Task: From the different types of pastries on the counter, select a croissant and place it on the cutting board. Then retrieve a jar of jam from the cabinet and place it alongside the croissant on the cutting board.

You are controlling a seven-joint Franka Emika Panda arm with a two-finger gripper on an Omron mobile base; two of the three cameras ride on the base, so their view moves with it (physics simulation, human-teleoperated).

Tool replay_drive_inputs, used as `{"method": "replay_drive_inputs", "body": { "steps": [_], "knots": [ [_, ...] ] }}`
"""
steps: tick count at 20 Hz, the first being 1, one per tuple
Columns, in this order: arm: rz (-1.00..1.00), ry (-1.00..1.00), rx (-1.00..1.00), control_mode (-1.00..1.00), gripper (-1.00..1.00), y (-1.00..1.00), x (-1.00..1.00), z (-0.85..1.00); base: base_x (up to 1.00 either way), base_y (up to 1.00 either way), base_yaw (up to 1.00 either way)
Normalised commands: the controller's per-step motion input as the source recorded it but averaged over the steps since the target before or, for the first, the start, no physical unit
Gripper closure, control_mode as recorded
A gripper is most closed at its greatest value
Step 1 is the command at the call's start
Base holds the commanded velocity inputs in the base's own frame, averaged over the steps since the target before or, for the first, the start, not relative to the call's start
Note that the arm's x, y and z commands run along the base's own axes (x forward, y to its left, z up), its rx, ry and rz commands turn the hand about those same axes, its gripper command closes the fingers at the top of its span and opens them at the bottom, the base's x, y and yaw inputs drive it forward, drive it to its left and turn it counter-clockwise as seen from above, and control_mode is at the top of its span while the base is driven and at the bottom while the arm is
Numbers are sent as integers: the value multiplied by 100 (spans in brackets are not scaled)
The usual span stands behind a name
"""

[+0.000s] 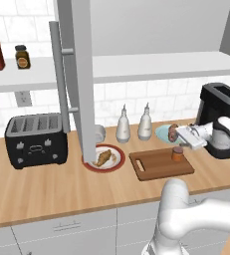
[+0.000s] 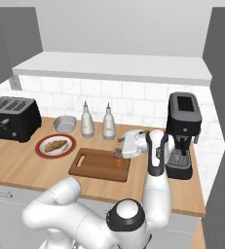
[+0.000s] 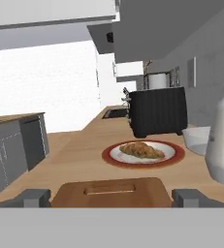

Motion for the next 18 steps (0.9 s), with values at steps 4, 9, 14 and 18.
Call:
{"method": "replay_drive_inputs", "body": {
  "steps": [4,9,14,18],
  "knots": [
    [1,-22,-12,-100,-100,62,-16,43,0,0,0],
    [4,-23,-16,-100,-100,52,-10,39,0,0,0],
    [10,-41,-29,-100,-100,57,0,19,0,0,0],
    [9,-34,-33,-100,-100,89,0,2,0,0,0]
  ]
}}
